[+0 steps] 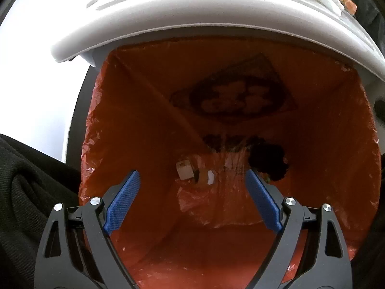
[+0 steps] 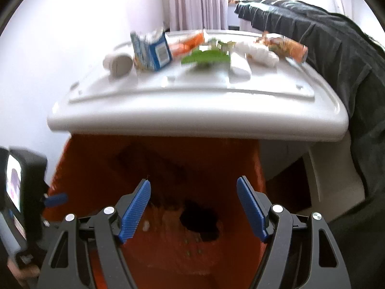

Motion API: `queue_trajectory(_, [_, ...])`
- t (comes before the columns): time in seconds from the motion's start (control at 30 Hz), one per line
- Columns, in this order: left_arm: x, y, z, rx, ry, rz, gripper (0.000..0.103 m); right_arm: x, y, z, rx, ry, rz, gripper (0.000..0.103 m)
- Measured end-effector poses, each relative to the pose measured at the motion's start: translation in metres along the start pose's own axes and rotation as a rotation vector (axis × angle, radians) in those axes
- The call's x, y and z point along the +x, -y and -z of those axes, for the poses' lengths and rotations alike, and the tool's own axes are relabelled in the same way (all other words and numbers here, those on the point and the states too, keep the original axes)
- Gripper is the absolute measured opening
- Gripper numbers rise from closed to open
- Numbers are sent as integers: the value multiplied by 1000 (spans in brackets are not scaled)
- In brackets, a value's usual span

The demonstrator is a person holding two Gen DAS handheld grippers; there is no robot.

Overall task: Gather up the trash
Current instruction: 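Reach the right tool to the green chip bag and grasp it, then grasp the blue-and-white milk carton with the left tool while the right holds the chip bag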

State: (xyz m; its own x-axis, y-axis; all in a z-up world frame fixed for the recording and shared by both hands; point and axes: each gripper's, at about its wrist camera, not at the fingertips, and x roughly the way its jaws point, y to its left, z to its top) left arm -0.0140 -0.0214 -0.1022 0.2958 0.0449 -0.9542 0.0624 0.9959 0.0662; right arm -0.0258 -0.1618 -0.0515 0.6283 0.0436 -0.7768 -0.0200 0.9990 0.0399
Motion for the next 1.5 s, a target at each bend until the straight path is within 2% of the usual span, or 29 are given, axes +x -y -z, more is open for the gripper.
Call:
queue_trajectory(0.07, [-2,2,0,10,10,0,87,-5,4,-17,8,43,-4,77])
queue_trajectory(0.1, [-3,3,0,18,15,-2,87,-6,6,-24,12,58,-7,83])
queue_trajectory(0.23, [-4,8,1,43,24,-3,87,-5,16,-74,-7,127,-18,84])
queue_trajectory(0.33, [-3,10,0,45,26,5,87,7,28,-120,26,120,-67,84])
queue_trajectory(0.4, [-4,10,0,44,29,14,87,21,38,-147,75,76,-116,84])
queue_trajectory(0.5, [-7,7,0,32,36,40,87,56,56,-189,194,-37,-197,82])
queue_trajectory(0.7, [-14,-2,-1,-18,49,99,87,111,63,-233,271,-226,-229,79])
queue_trajectory(0.77, [-14,-5,-1,-31,40,118,87,125,63,-239,283,-273,-220,79])
queue_trajectory(0.8, [-14,-6,-1,-37,38,128,87,135,63,-242,294,-307,-216,76])
queue_trajectory(0.83, [-15,-7,-1,-43,39,137,87,142,63,-243,303,-327,-210,69])
queue_trajectory(0.9, [-17,-7,-1,-49,48,144,87,158,63,-244,326,-373,-197,64])
queue_trajectory(1.0, [-19,-7,-1,-47,61,152,87,171,56,-245,318,-401,-142,63])
queue_trajectory(1.13, [-22,-6,0,-40,65,153,87,178,32,-252,179,-384,7,64])
queue_trajectory(1.2, [-23,-6,0,-42,69,155,87,178,11,-247,54,-345,97,57])
queue_trajectory(1.23, [-23,-7,0,-45,71,159,87,176,10,-244,59,-327,65,40])
queue_trajectory(1.27, [-25,-8,0,-47,73,163,87,173,11,-242,90,-317,41,40])
queue_trajectory(1.37, [-27,-9,1,-52,80,168,87,159,17,-232,119,-288,48,32])
queue_trajectory(1.5, [-33,-10,2,-56,117,176,87,99,28,-205,122,-168,-60,31])
